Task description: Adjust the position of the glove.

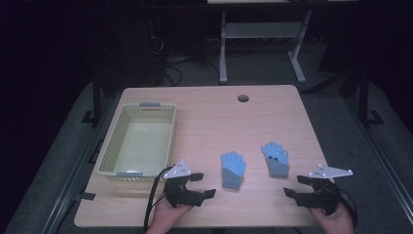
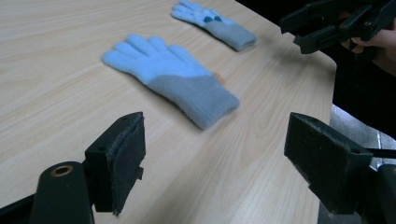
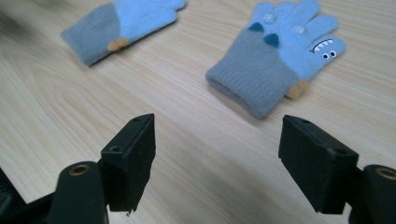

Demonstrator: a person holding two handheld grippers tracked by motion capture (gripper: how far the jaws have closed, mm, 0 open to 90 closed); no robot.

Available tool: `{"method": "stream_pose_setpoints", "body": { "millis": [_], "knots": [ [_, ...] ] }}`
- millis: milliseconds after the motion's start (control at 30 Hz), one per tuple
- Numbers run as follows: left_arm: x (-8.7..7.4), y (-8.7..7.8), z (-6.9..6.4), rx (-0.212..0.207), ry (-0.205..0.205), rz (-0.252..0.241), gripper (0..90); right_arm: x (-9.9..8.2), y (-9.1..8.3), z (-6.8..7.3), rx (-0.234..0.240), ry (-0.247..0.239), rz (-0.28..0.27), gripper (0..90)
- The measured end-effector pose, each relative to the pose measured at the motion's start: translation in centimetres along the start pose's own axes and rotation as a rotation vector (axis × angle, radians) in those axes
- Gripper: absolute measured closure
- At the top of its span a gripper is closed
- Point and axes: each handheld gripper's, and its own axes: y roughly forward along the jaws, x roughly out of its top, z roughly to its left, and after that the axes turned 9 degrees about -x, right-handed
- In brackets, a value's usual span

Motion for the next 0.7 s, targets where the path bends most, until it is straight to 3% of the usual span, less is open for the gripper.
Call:
{"method": "stream_pose_setpoints", "body": {
  "millis": [367,700],
  "knots": [
    [0.0,-0.2,-0.4,-0.011,0.013,-0.004,20.1,0.3,-0.1,0.0,-0.019,-0.003,-0.002,26.7],
    [0.1,-0.4,-0.5,-0.011,0.010,-0.019,20.1,2.6,-0.1,0.0,-0.015,-0.032,0.000,25.4]
  ]
}}
